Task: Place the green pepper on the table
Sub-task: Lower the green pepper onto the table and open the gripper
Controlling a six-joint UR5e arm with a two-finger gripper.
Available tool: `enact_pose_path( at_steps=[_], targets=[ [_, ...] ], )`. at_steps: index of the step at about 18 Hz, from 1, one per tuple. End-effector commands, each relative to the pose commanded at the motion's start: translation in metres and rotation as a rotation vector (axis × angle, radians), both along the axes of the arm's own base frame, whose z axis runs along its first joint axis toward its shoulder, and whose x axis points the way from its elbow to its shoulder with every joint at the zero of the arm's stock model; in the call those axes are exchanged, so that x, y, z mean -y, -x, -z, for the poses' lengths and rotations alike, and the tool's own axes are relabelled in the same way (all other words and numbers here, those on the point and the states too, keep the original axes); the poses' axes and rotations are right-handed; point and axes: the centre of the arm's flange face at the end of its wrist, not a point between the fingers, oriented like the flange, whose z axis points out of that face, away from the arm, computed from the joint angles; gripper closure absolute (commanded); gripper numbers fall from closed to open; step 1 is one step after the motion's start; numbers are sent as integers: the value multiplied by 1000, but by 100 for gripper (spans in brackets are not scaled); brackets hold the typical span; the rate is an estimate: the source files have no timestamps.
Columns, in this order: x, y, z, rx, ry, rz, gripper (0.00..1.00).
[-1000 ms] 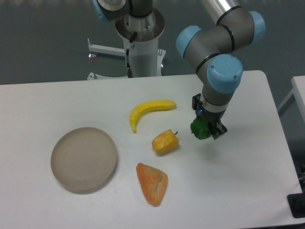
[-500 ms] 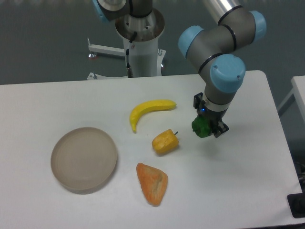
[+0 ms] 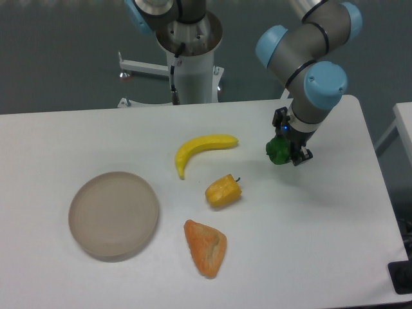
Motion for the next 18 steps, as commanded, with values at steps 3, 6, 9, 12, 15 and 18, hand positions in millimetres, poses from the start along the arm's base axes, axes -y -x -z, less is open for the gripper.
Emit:
enact_pose_path(
  at_steps=[3, 6, 9, 12, 15, 18],
  targets=[
    [6, 1, 8, 11, 6, 18, 82],
    [17, 5, 15, 27, 12, 50, 68],
    [20, 2, 18, 35, 17, 55, 39],
    [18, -3, 3, 15, 9, 51, 0],
    [14, 4, -18, -15, -10, 11, 0],
    [3, 8, -34, -41, -27, -61, 0]
  ],
)
